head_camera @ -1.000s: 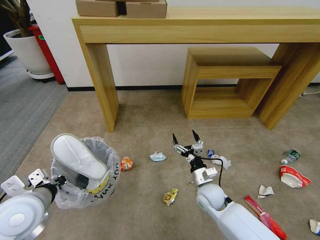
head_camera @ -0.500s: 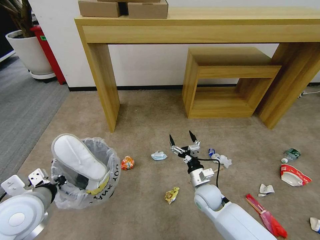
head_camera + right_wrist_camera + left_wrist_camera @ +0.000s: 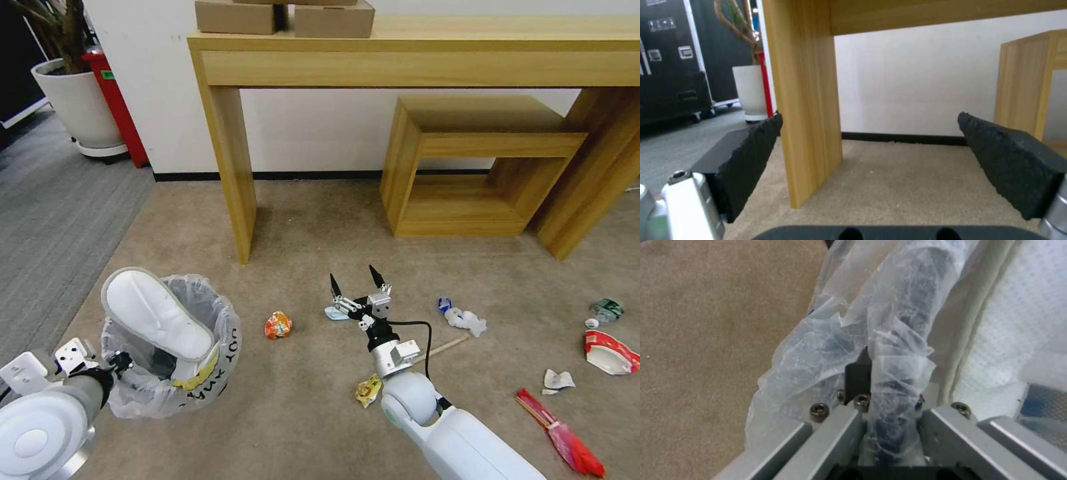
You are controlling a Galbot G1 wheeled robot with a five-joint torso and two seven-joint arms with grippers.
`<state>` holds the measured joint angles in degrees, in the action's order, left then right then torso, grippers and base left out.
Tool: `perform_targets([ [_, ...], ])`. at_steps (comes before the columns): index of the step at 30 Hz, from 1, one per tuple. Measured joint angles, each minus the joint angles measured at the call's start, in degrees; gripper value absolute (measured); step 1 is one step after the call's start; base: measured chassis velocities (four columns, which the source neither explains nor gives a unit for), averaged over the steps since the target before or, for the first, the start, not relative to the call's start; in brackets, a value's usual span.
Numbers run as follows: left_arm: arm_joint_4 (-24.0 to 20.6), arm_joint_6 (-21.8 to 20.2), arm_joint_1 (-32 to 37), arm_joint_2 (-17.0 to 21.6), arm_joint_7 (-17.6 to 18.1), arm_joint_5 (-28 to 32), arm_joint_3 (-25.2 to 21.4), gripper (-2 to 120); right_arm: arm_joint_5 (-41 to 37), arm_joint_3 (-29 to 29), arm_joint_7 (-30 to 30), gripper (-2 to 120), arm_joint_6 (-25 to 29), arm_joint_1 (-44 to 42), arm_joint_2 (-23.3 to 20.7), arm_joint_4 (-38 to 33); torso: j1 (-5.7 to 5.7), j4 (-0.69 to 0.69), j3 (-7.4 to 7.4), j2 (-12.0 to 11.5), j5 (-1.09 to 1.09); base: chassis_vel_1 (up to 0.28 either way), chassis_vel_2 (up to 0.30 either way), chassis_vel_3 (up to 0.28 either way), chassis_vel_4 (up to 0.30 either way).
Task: Pick up the trash bin and place the garbage on the floor into it.
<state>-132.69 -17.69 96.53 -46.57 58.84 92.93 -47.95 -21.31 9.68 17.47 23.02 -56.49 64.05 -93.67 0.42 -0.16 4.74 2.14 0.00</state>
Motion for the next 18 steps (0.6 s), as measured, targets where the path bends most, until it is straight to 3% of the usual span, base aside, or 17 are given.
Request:
perform_targets([
  [10,0.2,-0.1,0.9,0.6,0.1,-0.3,-1.2,0,-2.3,3.4,5.1,100,-4.7,2.5,0.6,-0.9,0.00,0.04,0.00,0.0,-0.01,0.000,0.000,0.000,0.000],
  [13,1.4,-0.1,0.4,2.2,0.2,-0.2,-1.5,0,-7.4,6.2,6.7,100,-8.3,5.2,1.0,-0.2,0.00,0.03,0.00,0.0,-0.01,0.000,0.000,0.000,0.000],
  [18,2.9,-0.1,0.2,3.2,0.0,-0.4,-1.5,0,-11.1,8.9,5.9,100,-9.6,8.3,1.0,2.3,0.01,0.02,0.00,0.0,-0.01,0.000,0.000,0.000,0.000],
])
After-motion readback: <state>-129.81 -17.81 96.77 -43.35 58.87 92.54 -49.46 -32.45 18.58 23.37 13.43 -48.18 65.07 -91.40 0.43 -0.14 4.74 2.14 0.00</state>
